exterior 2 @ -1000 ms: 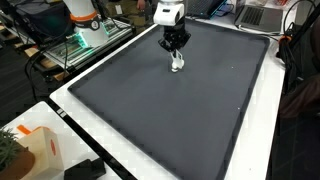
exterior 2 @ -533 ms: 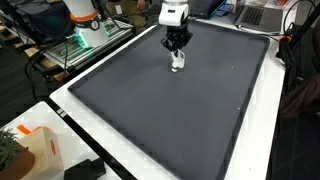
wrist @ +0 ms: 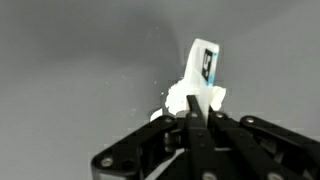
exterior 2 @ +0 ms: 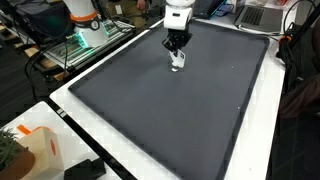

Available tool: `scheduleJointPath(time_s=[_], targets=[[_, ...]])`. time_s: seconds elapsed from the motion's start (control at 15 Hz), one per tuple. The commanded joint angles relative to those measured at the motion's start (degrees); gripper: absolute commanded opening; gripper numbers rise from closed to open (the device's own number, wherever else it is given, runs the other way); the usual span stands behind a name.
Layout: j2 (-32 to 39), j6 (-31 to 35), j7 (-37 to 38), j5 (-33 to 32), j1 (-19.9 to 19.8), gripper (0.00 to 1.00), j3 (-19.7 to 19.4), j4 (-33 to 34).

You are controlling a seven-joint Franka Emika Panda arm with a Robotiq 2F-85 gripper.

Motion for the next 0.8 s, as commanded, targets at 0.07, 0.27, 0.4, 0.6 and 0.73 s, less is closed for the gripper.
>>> scheduleJointPath(time_s=[0.07,0.27,0.4,0.6,0.73], targets=[[4.74,-7.41,-1.05,2.49,0.73,0.01,0.84,2.44],[5.68,-10.23,-2.13,2.85,0.8,0.01,0.85,4.23],[6.36,-6.23,3.45,-0.99,2.23,0.01,-1.11,4.43],[6.46,-4.02,8.09,-2.94,3.04,0.01,-2.4,4.49],[7.04,-3.49,10.69,-4.17,3.49,0.01,-3.11,5.01]])
